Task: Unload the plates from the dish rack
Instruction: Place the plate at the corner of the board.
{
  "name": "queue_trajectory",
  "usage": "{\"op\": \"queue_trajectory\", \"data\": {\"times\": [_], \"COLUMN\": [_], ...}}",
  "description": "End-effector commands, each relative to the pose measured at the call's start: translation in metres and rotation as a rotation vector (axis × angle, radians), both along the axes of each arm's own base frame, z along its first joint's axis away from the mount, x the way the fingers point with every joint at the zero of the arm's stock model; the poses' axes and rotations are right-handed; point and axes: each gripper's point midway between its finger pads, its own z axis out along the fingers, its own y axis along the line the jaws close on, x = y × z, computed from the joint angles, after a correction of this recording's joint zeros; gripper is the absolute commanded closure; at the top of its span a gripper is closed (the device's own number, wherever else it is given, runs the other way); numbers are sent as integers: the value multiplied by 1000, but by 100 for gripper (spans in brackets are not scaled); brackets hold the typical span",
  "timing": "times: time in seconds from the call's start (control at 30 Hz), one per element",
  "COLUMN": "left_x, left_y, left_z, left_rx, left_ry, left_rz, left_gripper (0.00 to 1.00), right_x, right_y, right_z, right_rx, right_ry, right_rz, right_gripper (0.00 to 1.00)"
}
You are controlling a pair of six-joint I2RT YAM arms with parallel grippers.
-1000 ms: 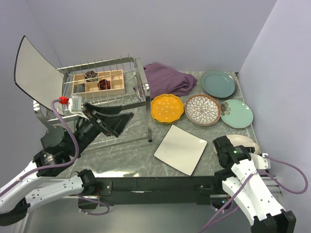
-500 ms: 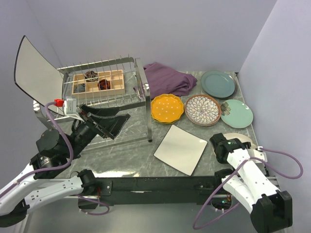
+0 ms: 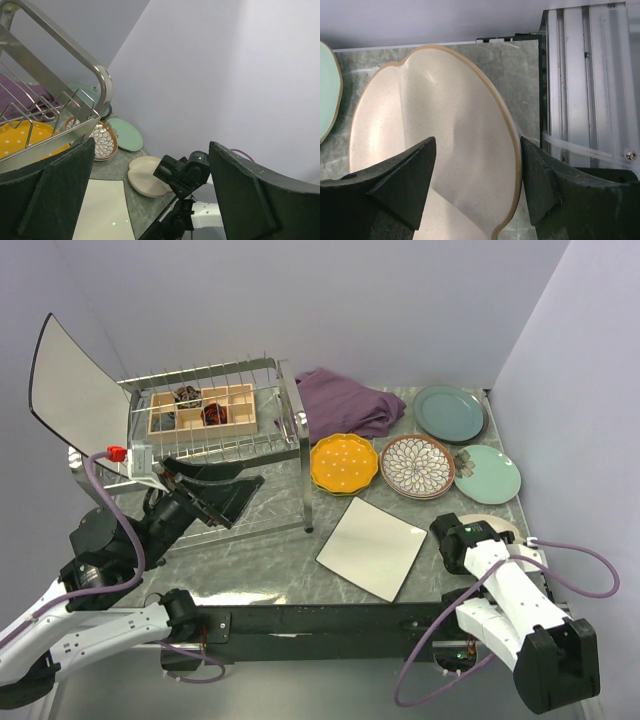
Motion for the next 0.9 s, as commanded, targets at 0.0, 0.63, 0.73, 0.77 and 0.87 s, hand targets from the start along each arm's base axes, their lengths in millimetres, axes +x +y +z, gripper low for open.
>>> {"op": "queue_trajectory", "data": {"times": [0.0,0.63,0.73,0.77,0.87], "left_x": [-5,-9,-8,-9,-8], "left_y": [4,4,4,5,5], "left_z": [10,9,9,10,9], "left_rx": [-35,-52,-51,-55,-54], "left_ry": [-14,-19,-18,-18,-15], "left_rz": [-10,-29,-28,-28,-25], "left_gripper": [1,1,1,1,1], "right_x": [25,39,40,40,38], "right_y": [-11,-12,-13,-13,-13], "right_z": [18,4,5,5,5], "right_rx": [-67,-107,-107,-109,-111], "right_ry": [-335,-269,-245,-227,-187], "right_rz": [-113,-118,-122,-120,-133], "right_gripper": [26,22,20,20,14]}}
